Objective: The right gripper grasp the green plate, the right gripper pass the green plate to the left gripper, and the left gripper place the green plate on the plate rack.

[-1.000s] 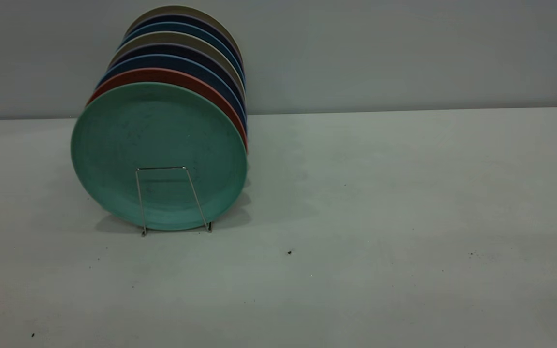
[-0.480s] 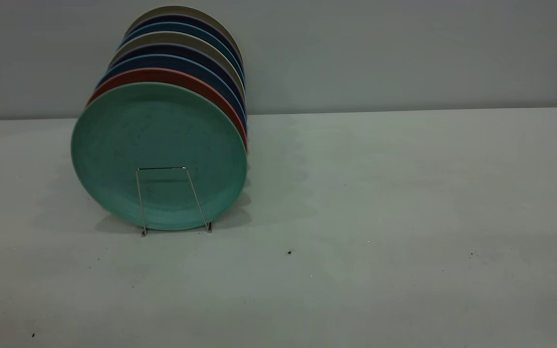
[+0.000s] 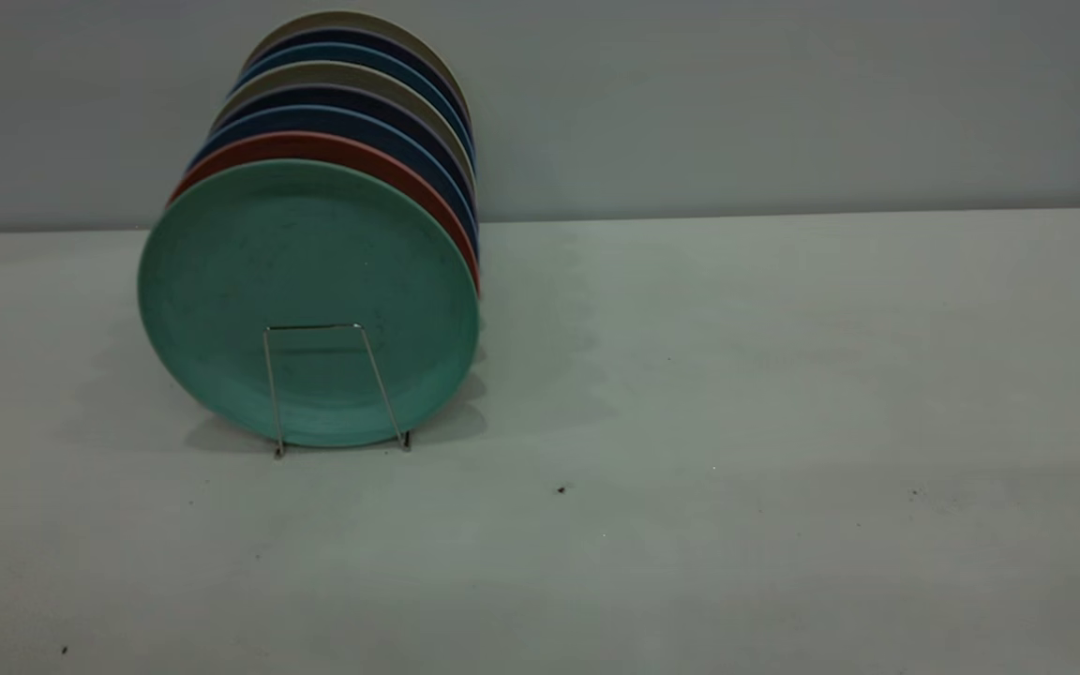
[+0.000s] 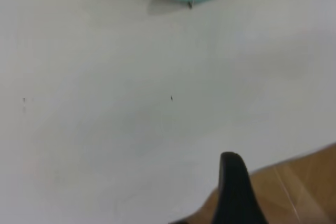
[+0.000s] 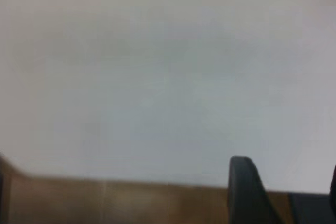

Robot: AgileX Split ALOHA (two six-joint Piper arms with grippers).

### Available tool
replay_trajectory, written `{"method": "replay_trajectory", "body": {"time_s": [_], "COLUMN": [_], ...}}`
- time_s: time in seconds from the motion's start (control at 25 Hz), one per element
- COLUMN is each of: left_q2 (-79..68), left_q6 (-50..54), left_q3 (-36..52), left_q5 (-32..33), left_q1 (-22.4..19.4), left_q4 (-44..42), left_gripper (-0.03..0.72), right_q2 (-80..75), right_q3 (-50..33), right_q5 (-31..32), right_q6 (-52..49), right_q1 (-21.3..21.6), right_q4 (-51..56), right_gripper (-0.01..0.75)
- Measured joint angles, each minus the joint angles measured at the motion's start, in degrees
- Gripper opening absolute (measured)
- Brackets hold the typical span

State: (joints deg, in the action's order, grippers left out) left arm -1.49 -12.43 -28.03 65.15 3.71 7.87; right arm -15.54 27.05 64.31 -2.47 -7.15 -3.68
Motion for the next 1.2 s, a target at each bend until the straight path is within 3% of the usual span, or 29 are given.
{"method": "replay_trajectory", "body": {"time_s": [0.28, 0.64, 0.88, 1.2], "left_q2": [2.6, 2.7, 2.7, 2.7], "left_q6": [0.0, 0.0, 0.0, 0.0], "left_q3": [0.0, 0.0, 0.0, 0.0], "left_q5": [0.1, 0.1, 0.1, 0.1], "left_q1": [0.0, 0.0, -3.3, -3.5], "left_q4": [0.0, 0.1, 0.1, 0.1], "left_gripper": [0.507, 0.507, 0.507, 0.507], "right_q2": [14.3, 16.5, 16.5, 16.5], "right_q3": [0.0, 0.0, 0.0, 0.0], "right_q5": [0.2, 0.7, 0.7, 0.7], "right_q6": [0.0, 0.0, 0.0, 0.0], "right_q1": [6.0, 6.4, 6.4, 6.4], "right_q4": [-0.1, -0.1, -0.1, -0.1], "right_gripper": [0.391, 0.361, 0.338, 0.301]}}
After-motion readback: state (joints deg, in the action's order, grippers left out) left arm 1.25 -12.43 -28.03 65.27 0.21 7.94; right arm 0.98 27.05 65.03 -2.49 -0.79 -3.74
